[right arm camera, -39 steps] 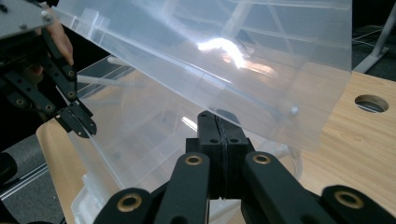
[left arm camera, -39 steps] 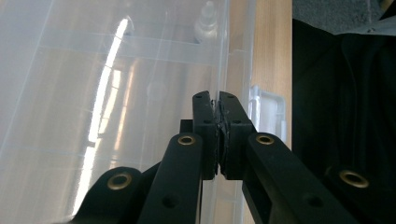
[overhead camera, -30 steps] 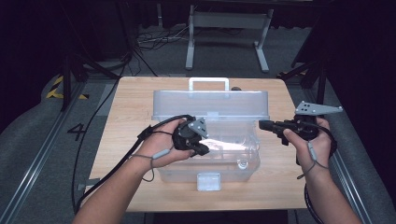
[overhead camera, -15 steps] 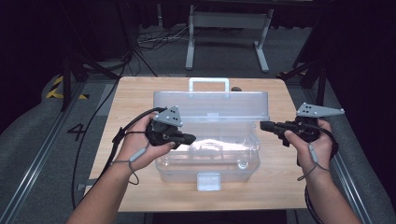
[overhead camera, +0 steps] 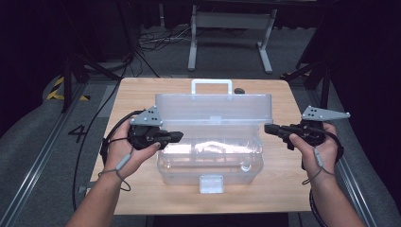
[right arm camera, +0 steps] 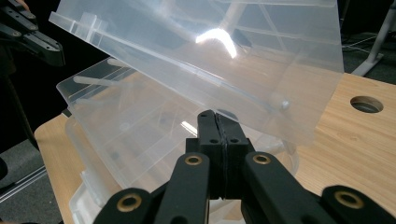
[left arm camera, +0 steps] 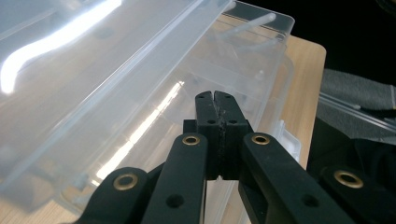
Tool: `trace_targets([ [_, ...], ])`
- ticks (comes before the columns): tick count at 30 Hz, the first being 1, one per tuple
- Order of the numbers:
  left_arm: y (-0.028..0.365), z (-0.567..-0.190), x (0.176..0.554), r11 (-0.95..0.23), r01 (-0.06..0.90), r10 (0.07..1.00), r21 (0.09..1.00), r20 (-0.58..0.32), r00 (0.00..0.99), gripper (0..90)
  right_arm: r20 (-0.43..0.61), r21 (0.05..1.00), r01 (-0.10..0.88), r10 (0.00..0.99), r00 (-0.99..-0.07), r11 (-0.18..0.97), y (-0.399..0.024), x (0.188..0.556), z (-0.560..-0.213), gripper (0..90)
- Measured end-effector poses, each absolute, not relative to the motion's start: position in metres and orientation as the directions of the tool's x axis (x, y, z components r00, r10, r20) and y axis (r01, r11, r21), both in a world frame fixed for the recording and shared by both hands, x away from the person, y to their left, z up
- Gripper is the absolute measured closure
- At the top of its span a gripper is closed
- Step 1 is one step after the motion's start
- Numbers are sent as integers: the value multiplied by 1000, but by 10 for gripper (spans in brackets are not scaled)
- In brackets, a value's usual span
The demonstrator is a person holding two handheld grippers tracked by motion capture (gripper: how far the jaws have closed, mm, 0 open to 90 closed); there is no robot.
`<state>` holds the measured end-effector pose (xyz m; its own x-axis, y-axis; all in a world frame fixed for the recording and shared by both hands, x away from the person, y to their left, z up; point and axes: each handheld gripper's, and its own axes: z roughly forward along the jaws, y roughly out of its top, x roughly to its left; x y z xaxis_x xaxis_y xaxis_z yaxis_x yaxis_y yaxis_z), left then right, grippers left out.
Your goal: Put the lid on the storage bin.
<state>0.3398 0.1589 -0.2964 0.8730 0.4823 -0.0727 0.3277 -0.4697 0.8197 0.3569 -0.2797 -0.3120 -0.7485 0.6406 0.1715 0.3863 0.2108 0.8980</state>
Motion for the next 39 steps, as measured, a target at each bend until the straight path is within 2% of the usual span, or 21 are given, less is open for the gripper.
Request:
trace_targets([
  [8, 179, -299, 335, -394, 367, 559, 843, -97, 823, 900, 168, 905, 374, 639, -751, 202, -283, 354, -313, 900],
  [17, 191, -302, 330, -333, 365, 642, 869, -75, 763, 900, 148, 906, 361, 635, -758, 220, -283, 348, -316, 890],
  [30, 198, -314, 324, -272, 396, 648, 877, -137, 749, 900, 147, 908, 356, 624, -767, 223, -286, 342, -322, 887],
  [39, 198, -321, 318, -280, 408, 645, 869, -144, 750, 900, 175, 910, 366, 619, -766, 196, -289, 336, -333, 884],
])
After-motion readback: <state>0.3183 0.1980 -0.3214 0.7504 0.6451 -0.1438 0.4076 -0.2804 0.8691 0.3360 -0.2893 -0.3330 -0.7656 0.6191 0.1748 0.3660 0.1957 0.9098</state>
